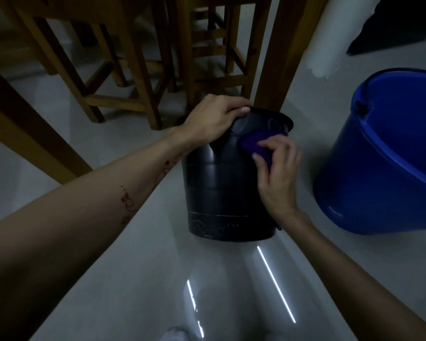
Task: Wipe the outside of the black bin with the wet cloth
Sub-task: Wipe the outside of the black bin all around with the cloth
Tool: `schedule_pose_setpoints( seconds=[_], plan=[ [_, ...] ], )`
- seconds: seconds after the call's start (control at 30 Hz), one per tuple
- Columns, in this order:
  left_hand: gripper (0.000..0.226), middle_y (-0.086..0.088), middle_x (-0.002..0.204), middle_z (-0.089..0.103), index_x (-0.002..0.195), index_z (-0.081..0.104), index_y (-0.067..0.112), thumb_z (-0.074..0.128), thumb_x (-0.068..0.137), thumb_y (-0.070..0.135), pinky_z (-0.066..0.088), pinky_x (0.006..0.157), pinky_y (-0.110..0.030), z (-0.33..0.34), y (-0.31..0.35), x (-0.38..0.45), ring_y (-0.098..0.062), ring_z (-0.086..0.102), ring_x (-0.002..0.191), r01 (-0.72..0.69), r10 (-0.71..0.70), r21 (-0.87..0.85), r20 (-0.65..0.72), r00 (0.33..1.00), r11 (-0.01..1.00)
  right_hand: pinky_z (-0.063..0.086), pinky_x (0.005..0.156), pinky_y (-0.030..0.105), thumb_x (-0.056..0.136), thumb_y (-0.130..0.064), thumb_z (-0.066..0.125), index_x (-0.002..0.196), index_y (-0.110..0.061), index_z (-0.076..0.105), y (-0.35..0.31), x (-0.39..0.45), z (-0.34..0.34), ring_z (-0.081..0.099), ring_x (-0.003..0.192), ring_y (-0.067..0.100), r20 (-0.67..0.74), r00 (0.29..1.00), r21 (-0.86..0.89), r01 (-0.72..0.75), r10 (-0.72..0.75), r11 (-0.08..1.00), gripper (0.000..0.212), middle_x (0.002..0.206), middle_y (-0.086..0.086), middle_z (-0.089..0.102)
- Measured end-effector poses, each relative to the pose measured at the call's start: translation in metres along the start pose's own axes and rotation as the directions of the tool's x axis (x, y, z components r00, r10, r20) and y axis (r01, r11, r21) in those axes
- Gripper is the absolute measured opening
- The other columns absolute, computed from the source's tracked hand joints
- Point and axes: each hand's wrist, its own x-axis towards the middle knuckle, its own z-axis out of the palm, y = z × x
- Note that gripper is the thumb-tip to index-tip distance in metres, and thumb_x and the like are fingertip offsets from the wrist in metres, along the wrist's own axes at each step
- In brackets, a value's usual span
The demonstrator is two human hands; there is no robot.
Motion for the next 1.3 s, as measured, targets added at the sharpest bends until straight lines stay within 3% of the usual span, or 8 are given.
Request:
schedule_pose_setpoints(
  seconds=[0.13,0.27,0.4,0.53,0.67,0.8,0.93,1.3],
  plan=[
    [0.034,0.002,0.122,0.066,0.128,0.060,0.021,0.045,0.100,0.032,0.047,0.096,-0.027,-0.002,0.001,-0.002,-0.007,0.059,0.110,0.026,-0.026,-0.017,-0.012,1.000,1.000,0.042,0.088,0.042,0.096,-0.018,0.057,0.110,-0.010,0.053,-0.004,-0.046,0.008,0.056,0.097,0.039,0.167,0.890,-0.040,0.436,-0.424,0.899,0.017,0.118,0.015,0.057],
    [0.037,-0.001,0.115,0.063,0.126,0.061,0.018,0.050,0.097,0.038,0.035,0.079,-0.008,-0.008,0.008,-0.003,-0.003,0.051,0.101,-0.015,0.018,0.063,-0.047,0.999,0.998,0.050,0.076,0.044,0.086,-0.008,0.068,0.115,-0.015,0.053,0.021,-0.106,-0.008,0.065,0.095,0.035,0.353,0.729,0.010,0.624,-0.586,0.782,0.034,0.125,0.006,0.049],
    [0.031,0.007,0.093,0.058,0.098,0.061,0.028,0.034,0.102,0.044,0.036,0.089,-0.025,-0.015,-0.005,-0.015,-0.007,0.052,0.090,0.059,-0.057,0.047,-0.041,0.998,0.997,0.034,0.104,0.032,0.085,-0.010,0.061,0.114,-0.013,0.050,0.042,-0.110,-0.036,0.049,0.104,0.029,0.368,0.744,0.014,0.596,-0.558,0.803,0.031,0.121,0.008,0.046],
    [0.024,0.020,0.104,0.056,0.113,0.057,0.037,0.036,0.103,0.036,0.033,0.071,0.005,-0.013,-0.011,-0.025,0.020,0.049,0.085,0.133,-0.136,-0.109,-0.020,0.990,0.985,0.028,0.100,0.022,0.097,-0.019,0.048,0.114,-0.009,0.049,0.042,-0.059,-0.043,0.044,0.104,0.031,0.104,0.972,-0.067,0.218,-0.210,0.974,0.019,0.117,0.014,0.045],
    [0.033,0.017,0.114,0.054,0.128,0.058,0.026,0.040,0.102,0.035,0.031,0.071,0.009,-0.009,0.004,-0.015,0.012,0.049,0.095,0.112,-0.109,-0.139,0.028,0.994,0.984,0.019,0.099,0.008,0.096,-0.023,0.050,0.117,-0.009,0.053,0.027,-0.001,-0.025,0.043,0.111,0.030,0.024,0.999,-0.021,-0.034,0.034,0.999,0.025,0.121,0.022,0.049],
    [0.034,0.010,0.122,0.060,0.130,0.058,0.023,0.042,0.101,0.035,0.036,0.071,0.006,-0.006,0.005,-0.006,0.004,0.050,0.103,0.145,-0.140,-0.179,0.039,0.989,0.973,0.026,0.099,0.020,0.095,-0.023,0.055,0.113,-0.009,0.057,0.004,0.006,-0.007,0.049,0.107,0.036,0.095,0.972,-0.086,0.223,-0.215,0.971,0.023,0.120,0.018,0.055],
    [0.032,0.015,0.114,0.060,0.127,0.060,0.026,0.043,0.101,0.035,0.039,0.073,0.000,-0.007,0.003,-0.006,0.008,0.053,0.095,0.169,-0.162,-0.234,0.051,0.985,0.957,0.047,0.079,0.043,0.096,-0.020,0.062,0.109,-0.011,0.060,0.002,-0.029,-0.003,0.058,0.093,0.037,0.248,0.812,-0.045,0.554,-0.528,0.831,0.017,0.115,0.012,0.065],
    [0.033,0.014,0.097,0.069,0.105,0.068,0.030,0.039,0.101,0.044,0.040,0.067,-0.006,-0.011,0.011,-0.002,0.008,0.061,0.083,0.210,-0.188,-0.227,0.116,0.975,0.951,0.049,0.087,0.041,0.079,-0.009,0.077,0.118,-0.016,0.054,0.036,-0.111,-0.026,0.064,0.102,0.027,0.427,0.678,0.027,0.652,-0.598,0.758,0.046,0.125,0.004,0.050]
  ],
)
